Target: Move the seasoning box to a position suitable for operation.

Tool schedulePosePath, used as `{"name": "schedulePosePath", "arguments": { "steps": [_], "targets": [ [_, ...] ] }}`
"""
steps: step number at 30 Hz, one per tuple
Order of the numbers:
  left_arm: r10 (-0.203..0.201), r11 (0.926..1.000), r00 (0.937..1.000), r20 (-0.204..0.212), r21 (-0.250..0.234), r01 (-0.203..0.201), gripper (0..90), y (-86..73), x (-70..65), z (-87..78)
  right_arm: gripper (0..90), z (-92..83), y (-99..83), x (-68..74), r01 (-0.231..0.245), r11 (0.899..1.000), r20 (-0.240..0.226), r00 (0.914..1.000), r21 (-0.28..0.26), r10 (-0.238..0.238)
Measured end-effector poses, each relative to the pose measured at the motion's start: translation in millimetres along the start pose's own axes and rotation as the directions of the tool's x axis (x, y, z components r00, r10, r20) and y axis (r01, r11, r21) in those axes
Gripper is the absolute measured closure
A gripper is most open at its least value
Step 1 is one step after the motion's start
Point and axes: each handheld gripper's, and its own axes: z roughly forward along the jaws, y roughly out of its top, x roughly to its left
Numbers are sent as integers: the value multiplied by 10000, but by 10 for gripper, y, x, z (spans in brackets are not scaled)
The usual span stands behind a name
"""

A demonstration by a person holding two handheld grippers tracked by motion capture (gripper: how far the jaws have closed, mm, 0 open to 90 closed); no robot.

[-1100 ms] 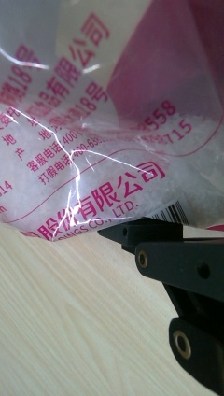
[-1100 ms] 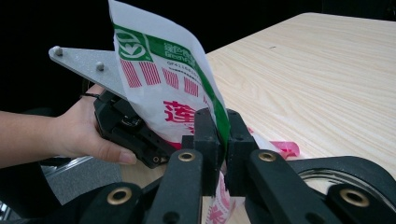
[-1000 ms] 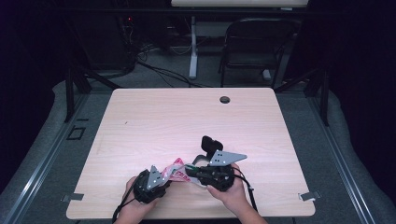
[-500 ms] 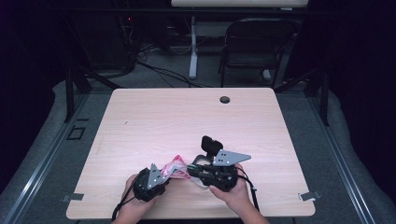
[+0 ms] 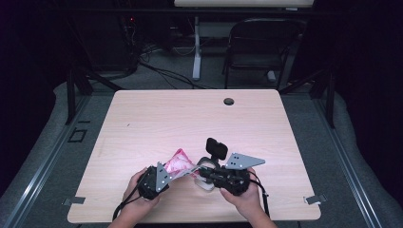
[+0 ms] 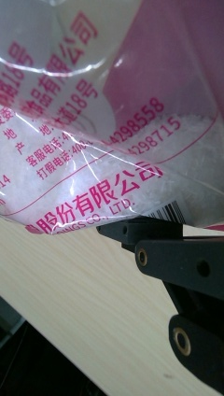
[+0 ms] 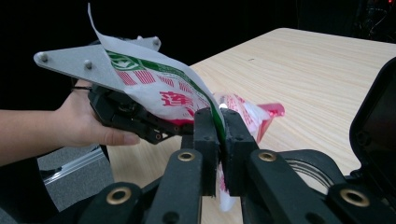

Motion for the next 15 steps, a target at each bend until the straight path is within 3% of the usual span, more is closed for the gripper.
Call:
{"name": "schedulePosePath", "arguments": {
  "steps": [15],
  "targets": [
    [434, 9991, 9956, -827, 48, -431, 619, 125, 48, 28, 879, -23, 13, -62, -179, 9998, 116, 9998, -93, 180]
  ]
}}
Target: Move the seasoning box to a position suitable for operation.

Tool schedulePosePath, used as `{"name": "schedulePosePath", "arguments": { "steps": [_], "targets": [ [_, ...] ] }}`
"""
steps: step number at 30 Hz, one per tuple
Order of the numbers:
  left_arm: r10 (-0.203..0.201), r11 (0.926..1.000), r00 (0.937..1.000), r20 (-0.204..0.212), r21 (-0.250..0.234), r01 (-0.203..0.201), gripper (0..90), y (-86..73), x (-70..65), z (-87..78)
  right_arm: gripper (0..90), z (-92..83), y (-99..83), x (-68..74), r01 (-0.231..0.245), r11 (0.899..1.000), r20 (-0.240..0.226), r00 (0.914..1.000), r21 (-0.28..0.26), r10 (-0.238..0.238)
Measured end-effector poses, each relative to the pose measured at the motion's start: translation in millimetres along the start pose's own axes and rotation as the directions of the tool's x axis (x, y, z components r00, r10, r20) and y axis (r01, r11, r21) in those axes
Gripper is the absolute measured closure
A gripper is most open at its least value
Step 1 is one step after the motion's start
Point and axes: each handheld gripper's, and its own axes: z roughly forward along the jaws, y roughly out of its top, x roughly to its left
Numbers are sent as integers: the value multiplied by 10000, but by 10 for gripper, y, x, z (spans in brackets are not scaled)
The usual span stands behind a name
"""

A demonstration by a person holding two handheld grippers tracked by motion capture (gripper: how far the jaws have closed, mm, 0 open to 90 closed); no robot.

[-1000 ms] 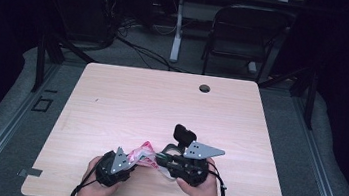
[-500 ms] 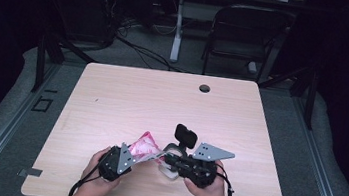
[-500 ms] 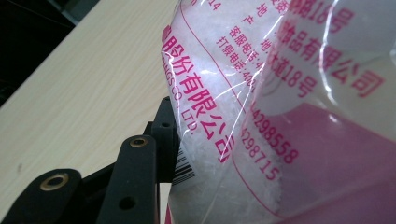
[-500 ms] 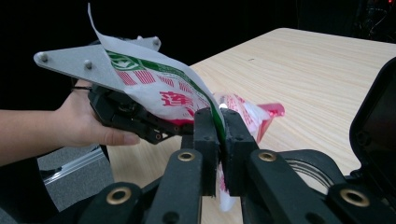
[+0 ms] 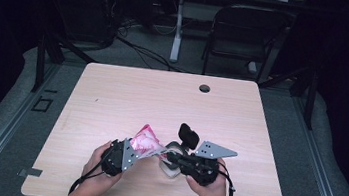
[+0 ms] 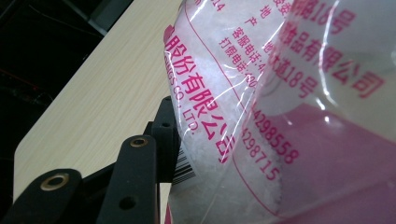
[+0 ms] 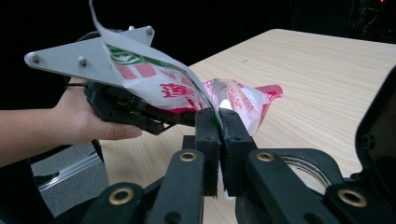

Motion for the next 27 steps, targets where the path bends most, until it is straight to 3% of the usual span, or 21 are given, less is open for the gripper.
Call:
{"name": "schedulePosePath", "arguments": {
  "steps": [27],
  "targets": [
    [791, 9968, 9950, -604, -98, -798, 620, 104, 22, 81, 886, -33, -19, -72, -44, 10000, 424, 9991, 20, 43]
  ]
}}
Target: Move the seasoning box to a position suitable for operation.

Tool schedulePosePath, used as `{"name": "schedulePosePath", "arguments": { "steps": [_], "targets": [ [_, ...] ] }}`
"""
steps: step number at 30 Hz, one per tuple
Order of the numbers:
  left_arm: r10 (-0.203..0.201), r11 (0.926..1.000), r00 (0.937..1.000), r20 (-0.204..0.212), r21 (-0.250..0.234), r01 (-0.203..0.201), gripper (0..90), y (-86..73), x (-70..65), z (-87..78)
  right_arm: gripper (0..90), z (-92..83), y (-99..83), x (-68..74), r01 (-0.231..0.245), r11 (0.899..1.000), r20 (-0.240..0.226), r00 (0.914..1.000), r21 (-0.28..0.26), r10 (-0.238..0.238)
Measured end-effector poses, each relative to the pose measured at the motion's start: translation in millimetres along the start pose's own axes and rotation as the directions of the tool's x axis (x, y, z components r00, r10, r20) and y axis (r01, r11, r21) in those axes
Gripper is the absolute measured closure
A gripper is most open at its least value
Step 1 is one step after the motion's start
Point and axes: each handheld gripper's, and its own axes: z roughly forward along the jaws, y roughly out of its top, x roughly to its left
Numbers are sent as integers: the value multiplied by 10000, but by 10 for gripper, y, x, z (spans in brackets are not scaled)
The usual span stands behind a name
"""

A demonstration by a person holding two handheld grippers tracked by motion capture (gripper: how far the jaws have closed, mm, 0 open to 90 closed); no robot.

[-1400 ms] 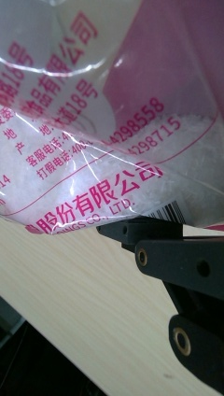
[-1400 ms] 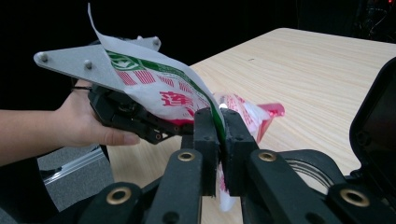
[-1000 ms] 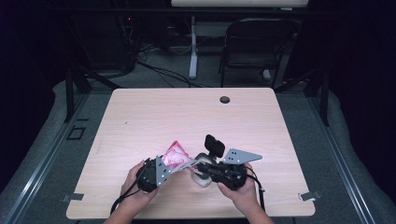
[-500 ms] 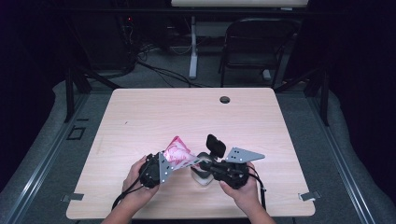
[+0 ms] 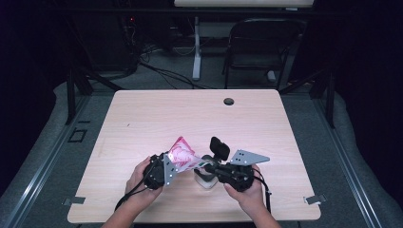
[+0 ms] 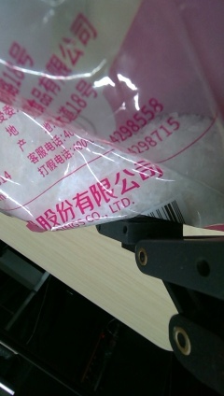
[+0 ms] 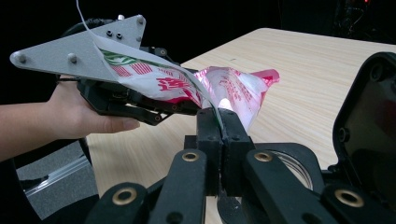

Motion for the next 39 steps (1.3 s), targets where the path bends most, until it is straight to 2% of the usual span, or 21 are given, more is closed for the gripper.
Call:
{"name": "schedulePosePath", "arguments": {
  "steps": [8, 17, 20, 29, 39],
  "targets": [
    [315, 9995, 9995, -54, 76, -314, 620, 34, 18, 7, 886, -4, -9, -12, 17, 10000, 93, 10000, 72, -18],
    [953, 9954, 9953, -155, 44, -952, 622, 62, 44, 10, 891, -11, -15, -28, -26, 10000, 199, 9998, 61, 25],
    [1239, 9923, 9921, -200, -7, -1240, 623, 66, 57, 8, 891, -11, -17, -34, -17, 10000, 214, 9998, 70, 16],
    [1753, 9844, 9835, -449, -97, -1759, 624, 68, 67, 6, 892, -11, -23, -39, -1, 9999, 250, 9997, 169, -4],
    [2063, 9768, 9750, -829, -417, -2103, 625, 68, 62, 42, 891, -20, -29, -55, -6, 9998, 283, 9996, 219, 0]
  ]
}}
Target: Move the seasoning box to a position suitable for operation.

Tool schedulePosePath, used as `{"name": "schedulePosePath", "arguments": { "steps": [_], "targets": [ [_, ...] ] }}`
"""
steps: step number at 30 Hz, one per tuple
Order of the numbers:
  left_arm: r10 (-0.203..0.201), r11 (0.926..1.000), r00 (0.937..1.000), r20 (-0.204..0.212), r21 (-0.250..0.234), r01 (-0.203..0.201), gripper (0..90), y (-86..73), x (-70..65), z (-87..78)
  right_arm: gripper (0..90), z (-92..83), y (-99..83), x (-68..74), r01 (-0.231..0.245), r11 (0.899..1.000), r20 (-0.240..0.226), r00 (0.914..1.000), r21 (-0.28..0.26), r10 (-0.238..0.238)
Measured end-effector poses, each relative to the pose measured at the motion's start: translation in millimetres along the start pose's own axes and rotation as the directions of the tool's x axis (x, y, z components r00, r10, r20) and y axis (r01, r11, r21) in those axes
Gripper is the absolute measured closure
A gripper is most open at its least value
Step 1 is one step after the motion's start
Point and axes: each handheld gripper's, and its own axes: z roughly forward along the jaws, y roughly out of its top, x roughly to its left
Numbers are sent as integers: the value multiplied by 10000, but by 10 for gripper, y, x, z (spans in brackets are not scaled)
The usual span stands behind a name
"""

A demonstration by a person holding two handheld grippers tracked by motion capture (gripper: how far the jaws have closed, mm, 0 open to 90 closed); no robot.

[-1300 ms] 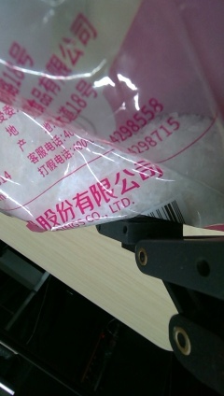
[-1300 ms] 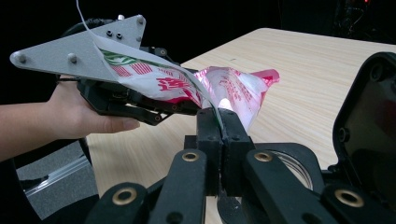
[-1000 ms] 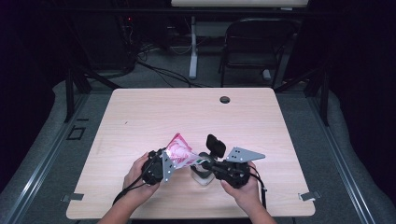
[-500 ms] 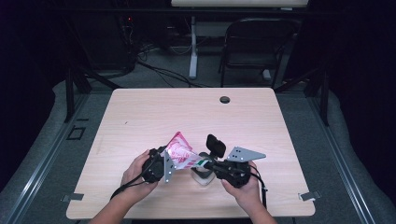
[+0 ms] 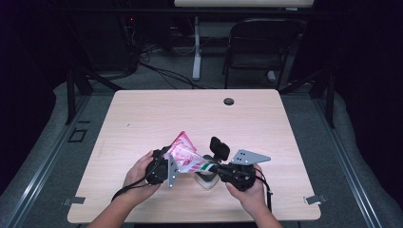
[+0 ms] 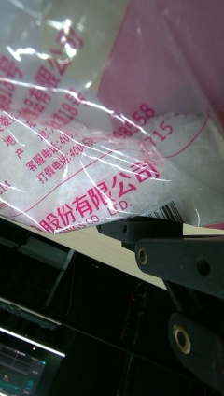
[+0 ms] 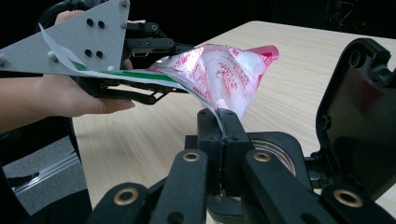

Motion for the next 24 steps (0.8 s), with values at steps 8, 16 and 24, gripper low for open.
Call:
{"name": "schedulePosePath", "arguments": {
  "steps": [8, 16, 24],
  "targets": [
    [369, 9993, 9989, -302, 15, -369, 626, 20, 6, 5, 889, 5, -13, -18, -68, 10000, 44, 10000, 47, 68],
    [799, 9968, 9947, -641, 154, -791, 627, 58, 17, 2, 872, 3, -22, -36, -37, 9999, 123, 9999, 163, 35],
    [1009, 9948, 9922, -729, 226, -995, 628, 69, 16, 5, 858, 14, -25, -22, 74, 9995, 306, 9995, 292, -83]
  ]
}}
